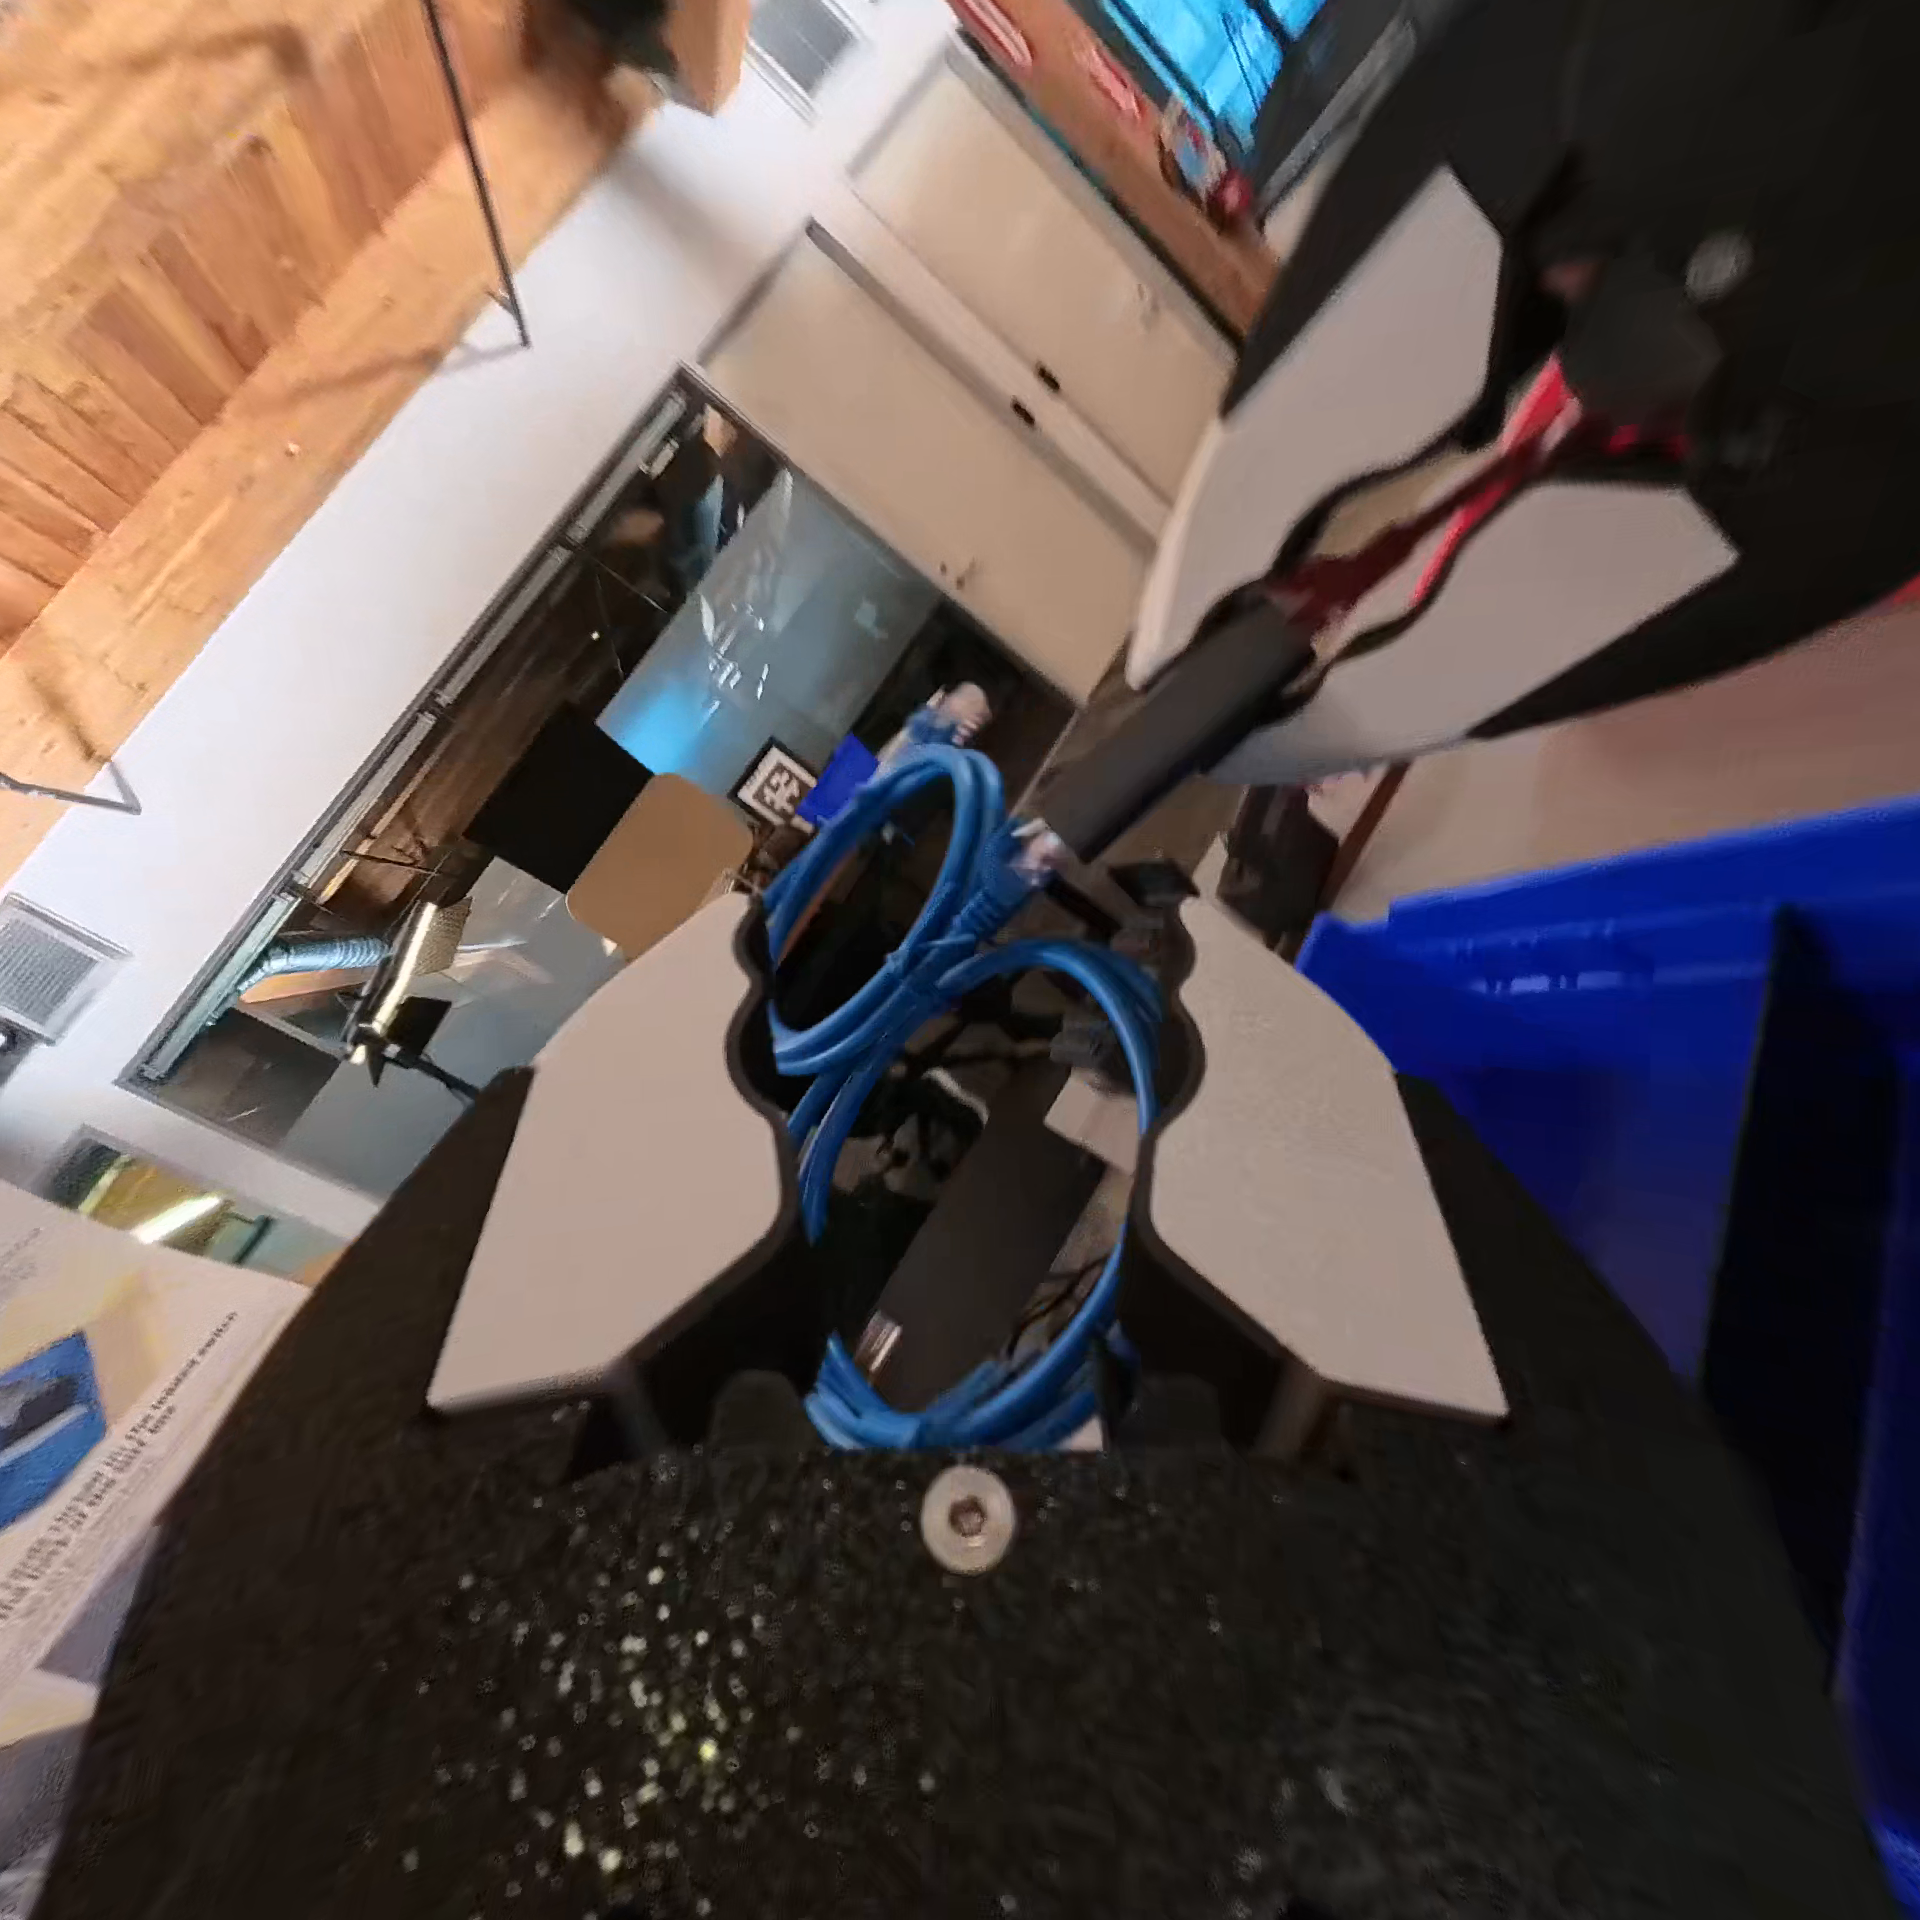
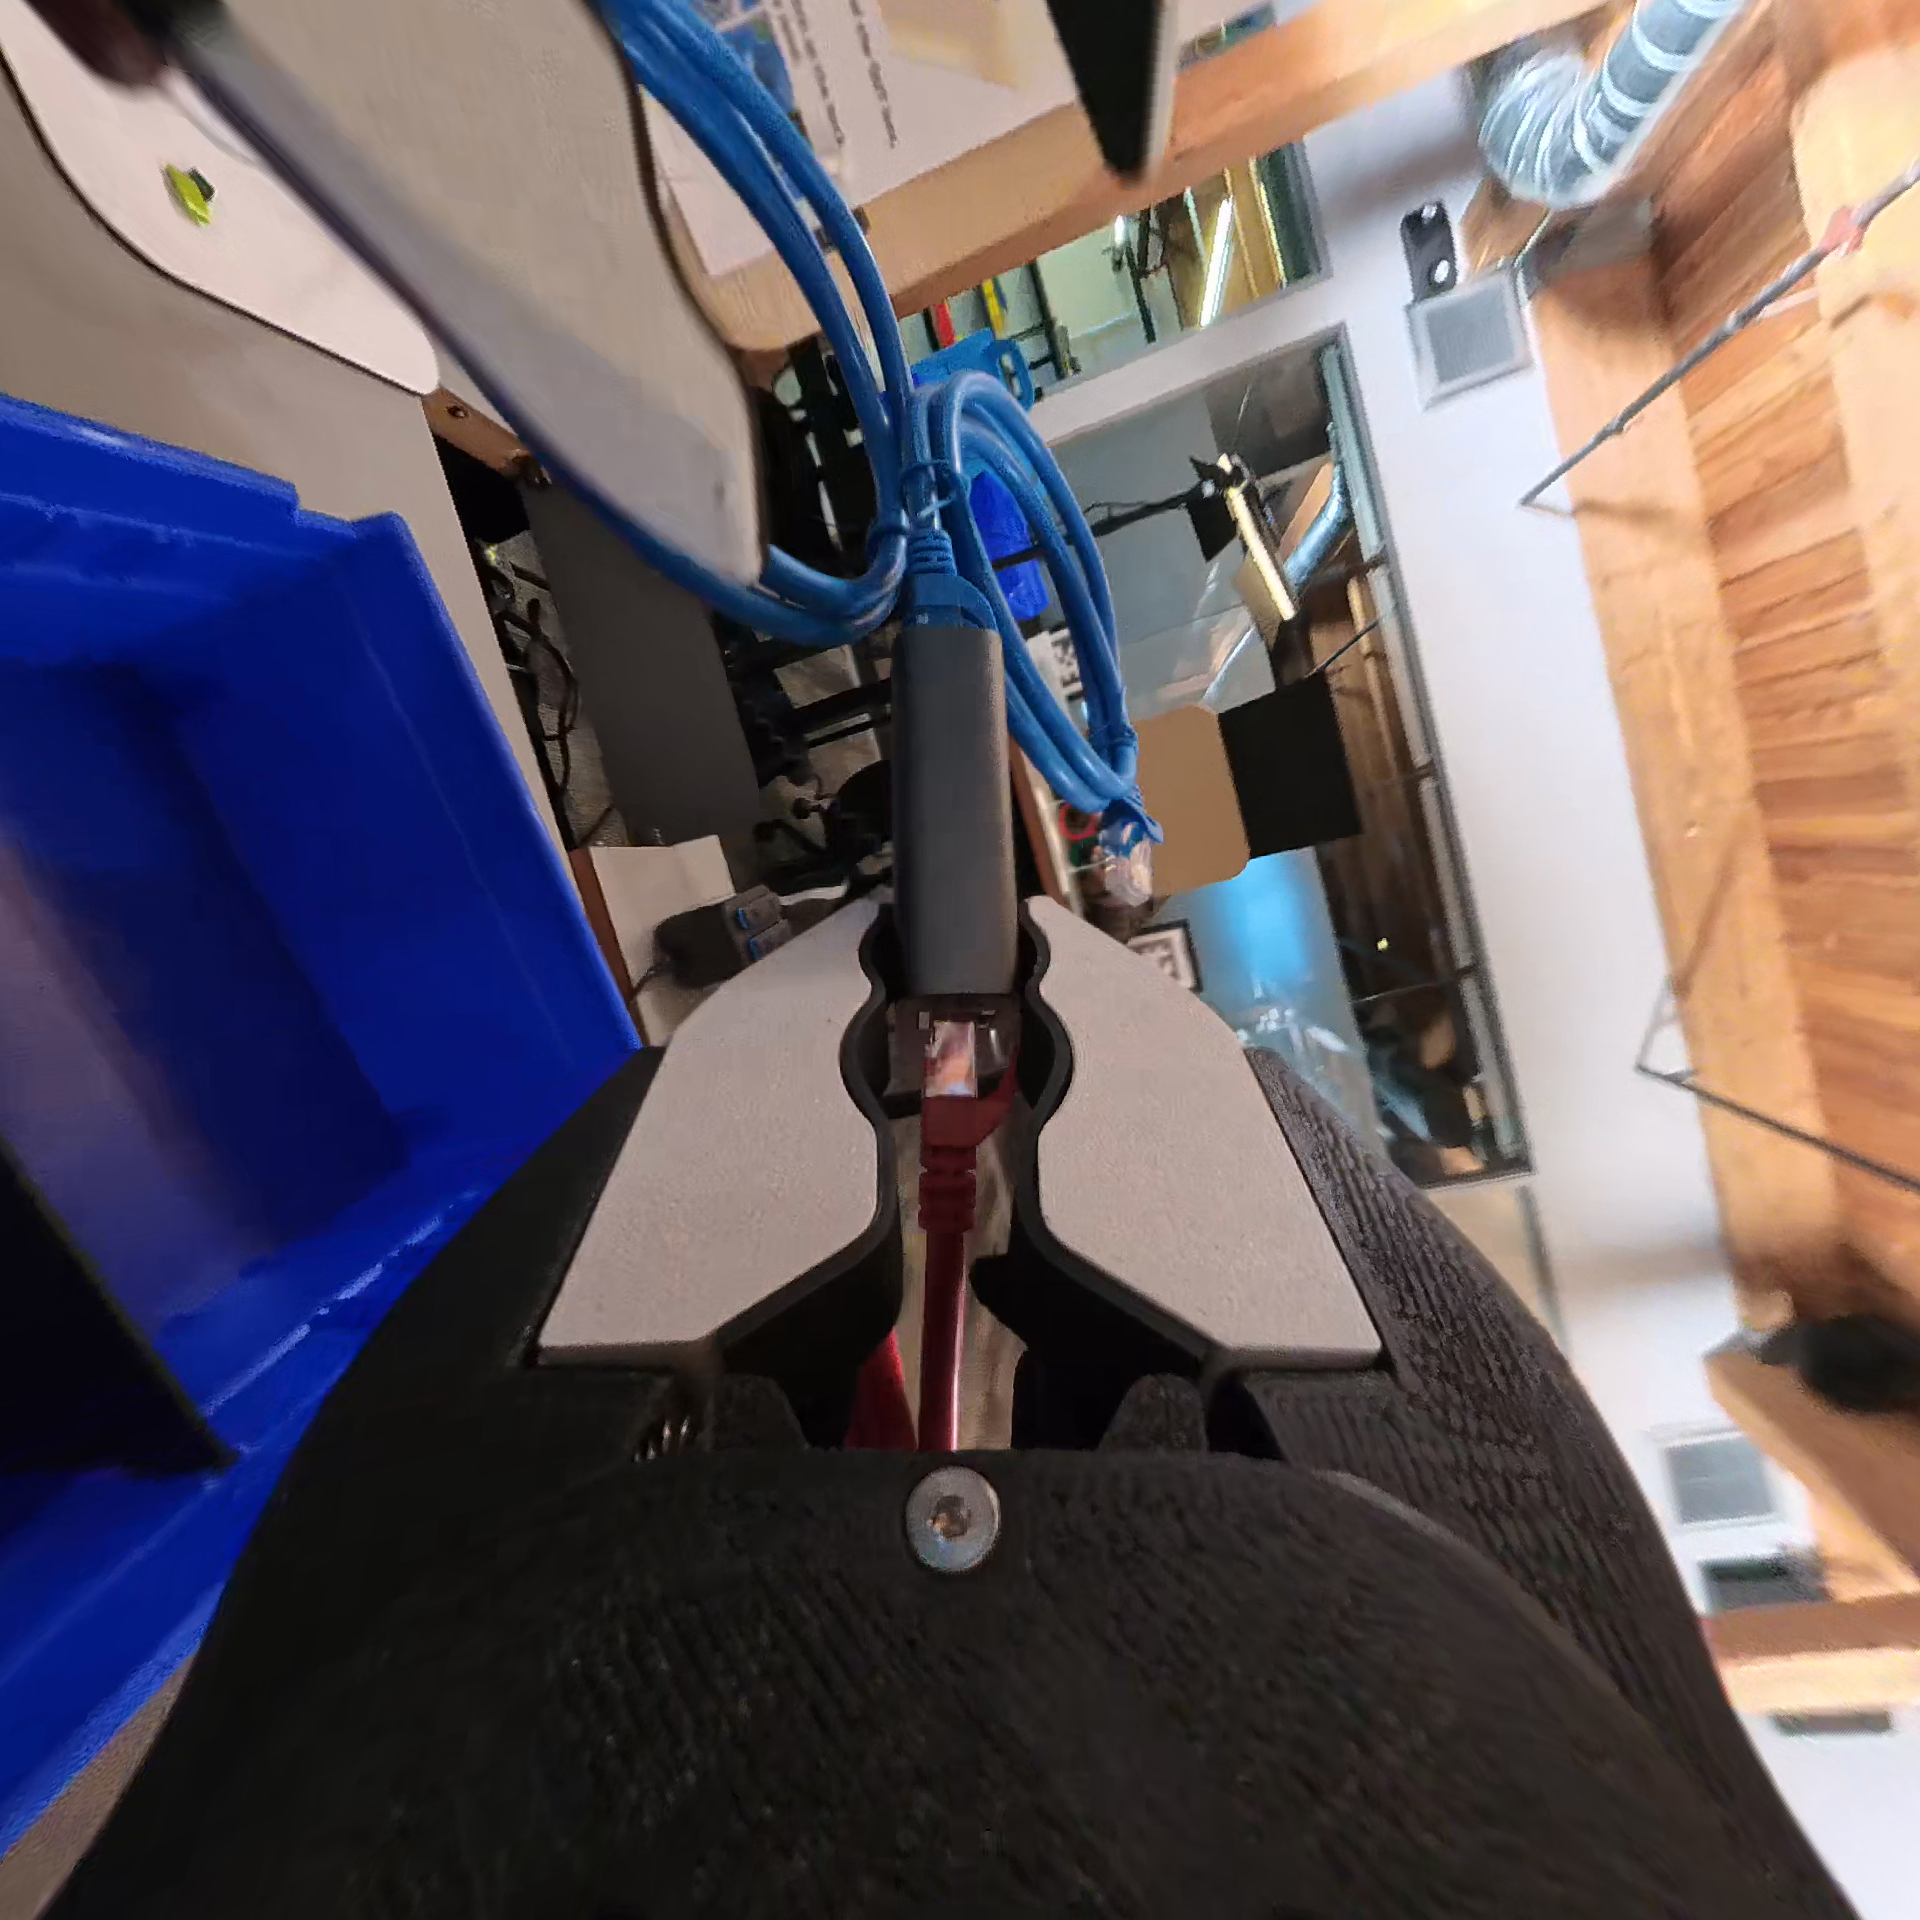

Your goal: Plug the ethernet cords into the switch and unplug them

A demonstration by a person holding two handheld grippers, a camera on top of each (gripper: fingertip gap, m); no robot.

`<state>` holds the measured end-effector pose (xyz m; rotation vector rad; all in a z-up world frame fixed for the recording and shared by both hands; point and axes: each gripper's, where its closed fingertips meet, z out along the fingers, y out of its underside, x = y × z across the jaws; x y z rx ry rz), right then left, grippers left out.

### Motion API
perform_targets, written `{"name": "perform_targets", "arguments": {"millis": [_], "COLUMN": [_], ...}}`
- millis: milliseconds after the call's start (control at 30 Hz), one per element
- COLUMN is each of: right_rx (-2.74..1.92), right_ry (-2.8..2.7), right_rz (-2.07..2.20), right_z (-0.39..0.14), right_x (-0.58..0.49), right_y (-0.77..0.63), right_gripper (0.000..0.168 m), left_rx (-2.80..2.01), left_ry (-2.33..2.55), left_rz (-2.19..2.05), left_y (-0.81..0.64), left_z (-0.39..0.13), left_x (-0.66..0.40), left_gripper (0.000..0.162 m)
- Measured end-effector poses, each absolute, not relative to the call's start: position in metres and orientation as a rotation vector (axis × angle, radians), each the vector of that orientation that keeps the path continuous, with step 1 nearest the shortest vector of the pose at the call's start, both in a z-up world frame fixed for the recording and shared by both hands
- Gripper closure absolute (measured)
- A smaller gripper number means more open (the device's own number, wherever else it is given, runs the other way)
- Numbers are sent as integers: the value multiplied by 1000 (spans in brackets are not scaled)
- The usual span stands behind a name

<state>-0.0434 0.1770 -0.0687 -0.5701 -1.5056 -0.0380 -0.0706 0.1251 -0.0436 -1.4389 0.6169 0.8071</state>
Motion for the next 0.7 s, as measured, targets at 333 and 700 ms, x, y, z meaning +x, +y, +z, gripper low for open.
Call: {"name": "perform_targets", "arguments": {"millis": [333, 700], "right_rx": [-287, -186], "right_ry": [-1632, -1706], "right_rz": [-102, 32], "right_z": [-87, -93], "right_x": [-51, -40], "right_y": [135, 111], "right_gripper": [148, 148], "left_rx": [-1336, -1416], "left_ry": [953, 1141], "left_rz": [1180, 1161], "left_y": [139, 138], "left_z": [-69, -96], "left_x": [-51, -47], "left_gripper": [106, 140]}}
